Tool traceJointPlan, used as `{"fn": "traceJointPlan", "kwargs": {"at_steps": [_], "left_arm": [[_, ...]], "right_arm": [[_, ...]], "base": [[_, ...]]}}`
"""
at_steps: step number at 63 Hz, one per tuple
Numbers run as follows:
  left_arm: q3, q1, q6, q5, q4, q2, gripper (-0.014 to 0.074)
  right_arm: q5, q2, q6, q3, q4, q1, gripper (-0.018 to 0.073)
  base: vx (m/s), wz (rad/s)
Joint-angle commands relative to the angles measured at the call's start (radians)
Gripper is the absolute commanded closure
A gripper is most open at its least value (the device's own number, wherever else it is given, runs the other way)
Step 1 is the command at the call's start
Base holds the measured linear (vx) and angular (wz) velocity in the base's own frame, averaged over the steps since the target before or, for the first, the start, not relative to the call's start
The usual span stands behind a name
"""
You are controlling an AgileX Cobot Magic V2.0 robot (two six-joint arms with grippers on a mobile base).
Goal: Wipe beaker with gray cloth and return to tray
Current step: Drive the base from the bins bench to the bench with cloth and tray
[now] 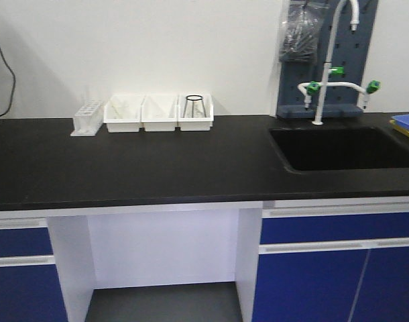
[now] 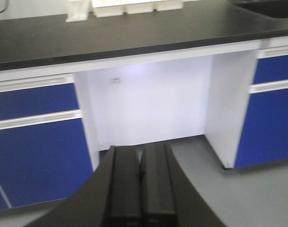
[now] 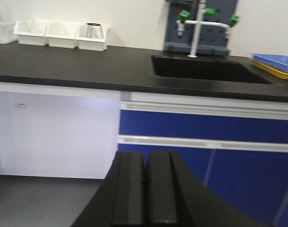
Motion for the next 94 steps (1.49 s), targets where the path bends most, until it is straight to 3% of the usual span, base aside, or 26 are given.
{"fn": "traceJointPlan", "kwargs": {"at_steps": [1, 47, 94], "left_arm": [[0.030, 0.001, -0.001, -0.086, -0.002, -0.025, 0.0603], [0.030, 0.001, -0.001, -0.086, -0.002, -0.025, 0.0603], [0.030, 0.001, -0.001, -0.086, -0.002, -0.025, 0.0603]], "right_arm": [[-0.085, -0.009, -0.010, 0.005, -0.006, 0.001, 0.0571], [-0.085, -0.009, -0.010, 0.005, -0.006, 0.001, 0.0571], [-0.085, -0.009, -0.010, 0.005, -0.006, 0.001, 0.0571]], "base": [[-0.33, -0.52], [-0.21, -0.86], [0.04, -0.75]]}}
